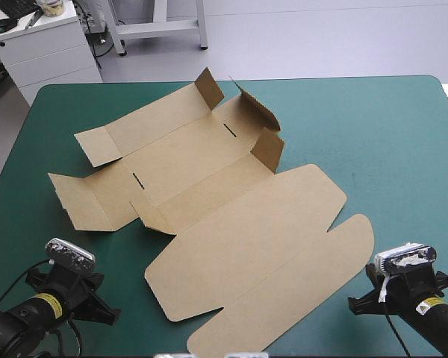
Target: Fold the box
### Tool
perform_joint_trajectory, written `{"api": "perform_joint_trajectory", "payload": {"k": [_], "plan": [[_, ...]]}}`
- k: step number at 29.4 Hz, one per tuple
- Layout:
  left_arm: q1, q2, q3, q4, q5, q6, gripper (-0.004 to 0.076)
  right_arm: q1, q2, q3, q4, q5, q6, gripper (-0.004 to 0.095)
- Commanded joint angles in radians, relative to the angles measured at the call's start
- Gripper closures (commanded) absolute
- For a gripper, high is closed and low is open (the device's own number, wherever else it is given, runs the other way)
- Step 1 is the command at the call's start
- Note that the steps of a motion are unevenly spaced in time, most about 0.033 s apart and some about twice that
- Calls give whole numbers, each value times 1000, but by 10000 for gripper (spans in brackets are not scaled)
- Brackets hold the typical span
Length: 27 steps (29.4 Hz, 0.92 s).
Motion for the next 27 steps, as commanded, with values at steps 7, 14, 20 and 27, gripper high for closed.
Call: {"api": "perform_joint_trajectory", "payload": {"k": [7, 14, 20, 27], "plan": [[3, 3, -27, 2, -50, -2, 734, 4, 4, -25, 13, -54, -9, 923], [3, 3, -27, 0, -50, -2, 734, 4, 4, -25, 17, -54, -9, 922], [3, 3, -27, 0, -50, -2, 734, 4, 4, -25, 21, -52, -16, 865], [3, 3, -27, 0, -50, -2, 734, 4, 4, -25, 41, -49, -16, 405]]}}
